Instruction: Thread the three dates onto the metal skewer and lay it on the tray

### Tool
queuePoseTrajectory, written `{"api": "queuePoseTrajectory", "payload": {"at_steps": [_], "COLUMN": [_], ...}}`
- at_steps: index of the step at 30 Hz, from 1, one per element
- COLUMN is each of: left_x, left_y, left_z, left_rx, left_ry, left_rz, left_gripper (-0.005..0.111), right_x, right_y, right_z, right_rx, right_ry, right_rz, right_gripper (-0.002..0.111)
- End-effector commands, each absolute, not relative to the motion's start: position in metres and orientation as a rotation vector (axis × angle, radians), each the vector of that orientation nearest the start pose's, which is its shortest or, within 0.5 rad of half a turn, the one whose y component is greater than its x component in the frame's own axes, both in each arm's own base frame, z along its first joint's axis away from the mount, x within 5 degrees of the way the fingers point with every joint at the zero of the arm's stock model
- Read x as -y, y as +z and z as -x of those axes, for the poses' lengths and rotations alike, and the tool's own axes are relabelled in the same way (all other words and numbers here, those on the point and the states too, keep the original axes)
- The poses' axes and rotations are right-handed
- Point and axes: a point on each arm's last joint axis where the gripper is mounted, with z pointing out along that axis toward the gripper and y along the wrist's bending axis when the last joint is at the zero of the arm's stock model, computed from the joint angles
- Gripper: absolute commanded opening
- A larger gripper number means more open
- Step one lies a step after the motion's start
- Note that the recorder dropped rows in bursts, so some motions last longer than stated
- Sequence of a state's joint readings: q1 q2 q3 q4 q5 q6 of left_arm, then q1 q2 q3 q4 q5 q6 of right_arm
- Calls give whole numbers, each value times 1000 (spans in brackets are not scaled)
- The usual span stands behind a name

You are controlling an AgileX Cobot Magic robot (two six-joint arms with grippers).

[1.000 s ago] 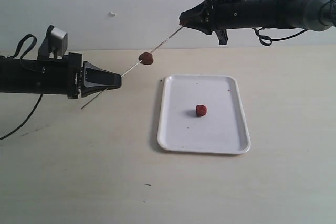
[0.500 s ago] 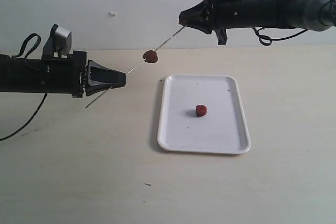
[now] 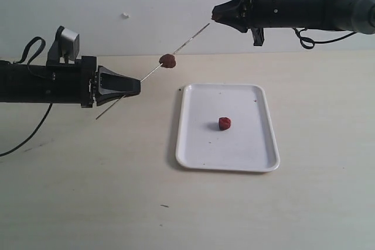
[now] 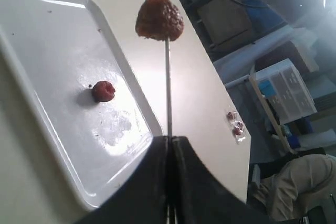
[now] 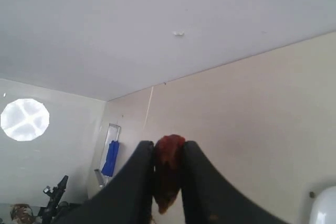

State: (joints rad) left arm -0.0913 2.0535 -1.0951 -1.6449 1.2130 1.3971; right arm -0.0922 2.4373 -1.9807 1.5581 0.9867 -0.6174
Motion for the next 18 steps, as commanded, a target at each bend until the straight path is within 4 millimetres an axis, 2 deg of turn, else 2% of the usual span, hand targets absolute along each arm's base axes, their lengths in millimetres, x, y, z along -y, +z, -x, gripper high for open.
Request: {"api": "queuePoseTrajectory", "payload": {"at_steps": [1, 5, 18], "left_x": [117, 118, 118], "left_y": [163, 163, 163], "left_z": [-361, -361, -361], "left_rx": [-2089, -2079, -2079], "left_ry": [-1606, -1607, -1607], "left_rz": [-353, -347, -347], "left_gripper": [0, 0, 0], "right_x": [-28, -31, -35], "right_y": [194, 197, 197], "right_z": [-533, -530, -527], "right_rx": [-2023, -2013, -2012], "right_ry": [1527, 1591, 1586], "right_rz": [-312, -281, -191], "right_gripper": [18, 18, 18]}}
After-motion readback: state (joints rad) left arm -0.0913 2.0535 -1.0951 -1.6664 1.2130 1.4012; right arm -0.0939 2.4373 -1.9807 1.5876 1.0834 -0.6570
